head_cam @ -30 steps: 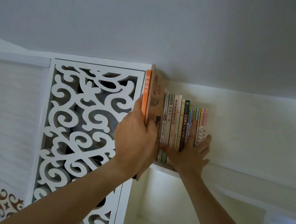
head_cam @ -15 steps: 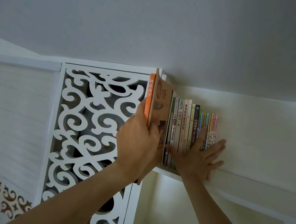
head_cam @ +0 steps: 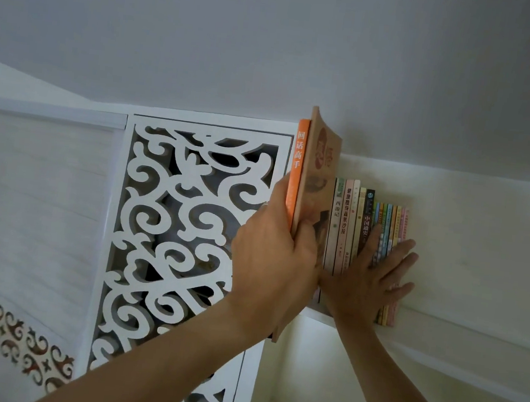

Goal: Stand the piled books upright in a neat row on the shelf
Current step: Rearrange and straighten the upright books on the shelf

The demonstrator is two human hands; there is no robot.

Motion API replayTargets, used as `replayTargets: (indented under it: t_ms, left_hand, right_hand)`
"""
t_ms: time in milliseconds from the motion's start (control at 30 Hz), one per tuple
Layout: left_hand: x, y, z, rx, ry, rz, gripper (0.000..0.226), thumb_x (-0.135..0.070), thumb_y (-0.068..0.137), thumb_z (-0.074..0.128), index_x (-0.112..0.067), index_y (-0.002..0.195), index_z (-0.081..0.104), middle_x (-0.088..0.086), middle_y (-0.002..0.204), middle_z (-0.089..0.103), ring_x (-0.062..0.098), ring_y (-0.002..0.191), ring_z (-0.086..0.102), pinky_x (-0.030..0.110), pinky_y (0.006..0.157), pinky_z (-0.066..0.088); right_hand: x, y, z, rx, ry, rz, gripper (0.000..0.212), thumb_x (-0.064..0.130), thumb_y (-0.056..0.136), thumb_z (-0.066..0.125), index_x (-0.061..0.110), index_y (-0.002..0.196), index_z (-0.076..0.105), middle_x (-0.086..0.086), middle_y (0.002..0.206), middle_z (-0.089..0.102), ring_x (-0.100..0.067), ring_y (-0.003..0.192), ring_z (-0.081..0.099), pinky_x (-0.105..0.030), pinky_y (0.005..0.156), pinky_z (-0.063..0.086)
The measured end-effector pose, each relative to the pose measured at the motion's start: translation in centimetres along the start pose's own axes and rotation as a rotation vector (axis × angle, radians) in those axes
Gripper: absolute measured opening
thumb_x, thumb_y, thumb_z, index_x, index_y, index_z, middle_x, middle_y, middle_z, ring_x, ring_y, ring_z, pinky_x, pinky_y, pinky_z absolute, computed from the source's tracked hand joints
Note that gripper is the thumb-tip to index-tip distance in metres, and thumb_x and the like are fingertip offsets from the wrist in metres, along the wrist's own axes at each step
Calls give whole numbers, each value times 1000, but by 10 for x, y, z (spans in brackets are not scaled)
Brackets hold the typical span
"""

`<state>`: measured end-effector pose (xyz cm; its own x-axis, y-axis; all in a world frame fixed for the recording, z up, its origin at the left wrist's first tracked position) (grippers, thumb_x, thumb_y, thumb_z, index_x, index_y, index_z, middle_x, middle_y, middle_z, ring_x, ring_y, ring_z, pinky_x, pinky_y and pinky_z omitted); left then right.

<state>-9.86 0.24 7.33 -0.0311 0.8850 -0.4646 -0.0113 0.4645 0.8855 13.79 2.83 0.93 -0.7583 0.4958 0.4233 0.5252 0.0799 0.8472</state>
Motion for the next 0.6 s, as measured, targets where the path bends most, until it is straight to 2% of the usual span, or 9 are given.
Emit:
replayTargets:
  t_ms: [133, 200, 267, 300, 367, 467, 533, 600]
  left_hand:
    - [-10, -3, 13, 43, 15, 29, 43, -25, 101, 54, -24, 144, 50, -11, 102, 70, 12, 79, 69, 25, 65, 61]
    - [-12, -1, 16, 48, 34, 19, 44, -27, 103, 53, -22, 146, 49, -11, 108, 70, 13, 82, 70, 24, 68, 62]
    - [-13, 5, 16, 36, 57, 4, 43, -29, 103, 50, -21, 145, 49, -12, 106, 69, 13, 81, 70, 27, 67, 62]
    - [-13, 10, 16, 28, 68, -1, 43, -30, 101, 47, -21, 144, 50, -10, 104, 71, 15, 80, 71, 32, 67, 63]
    - [-9, 17, 15, 23, 84, -25, 43, -30, 96, 46, -21, 138, 51, -6, 94, 71, 18, 75, 70, 43, 66, 62]
    - [-6, 23, 14, 11, 113, -52, 40, -24, 93, 47, -20, 133, 53, -5, 85, 67, 22, 71, 67, 46, 66, 61]
    - [-2, 24, 12, -11, 120, -58, 48, -26, 86, 43, -21, 133, 54, -5, 85, 68, 23, 71, 67, 46, 66, 60]
    - [2, 22, 13, -14, 85, -68, 46, -25, 87, 45, -22, 132, 55, -7, 83, 67, 20, 69, 66, 46, 65, 60]
  right_hand:
    - [-4, 2, -2, -3, 22, -6, 112, 83, 76, 37, 24, 165, 5, -26, 168, -7, -49, 155, -3, -77, 115, 12]
    - [-3, 2, -4, -13, 31, -18, 103, 80, 82, 34, 25, 165, 8, -25, 169, -5, -49, 154, 3, -74, 114, 22]
    - [-3, 4, -6, -33, 34, -9, 97, 80, 86, 27, 24, 165, 13, -25, 169, -2, -51, 152, 11, -71, 109, 30]
    - [-3, 5, -7, -46, 34, -7, 98, 80, 86, 28, 24, 165, 15, -26, 169, 0, -51, 151, 13, -70, 108, 31]
    - [-5, 8, -9, -67, 30, -10, 105, 77, 81, 46, 23, 164, 15, -26, 168, 1, -53, 150, 14, -71, 108, 30]
    - [-13, 12, -10, -69, 19, -6, 125, 73, 64, 70, 21, 164, 15, -25, 168, 1, -52, 150, 13, -71, 109, 28]
    - [-21, 14, -12, -81, -2, -6, 133, 78, 57, 70, 19, 164, 17, -25, 168, 1, -52, 150, 14, -70, 108, 28]
    - [-30, 18, -14, -84, -17, -1, 132, 82, 57, 62, 19, 164, 16, -26, 168, 1, -52, 150, 14, -70, 108, 28]
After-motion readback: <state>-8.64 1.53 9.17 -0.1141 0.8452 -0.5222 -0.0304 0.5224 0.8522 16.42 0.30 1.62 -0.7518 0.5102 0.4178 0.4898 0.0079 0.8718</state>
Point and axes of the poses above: each hand's wrist, its own y-axis towards the middle knuckle, its own z-axis out of the palm, x = y × z, the point moved 4 cm from there along y, towards the middle knuckle
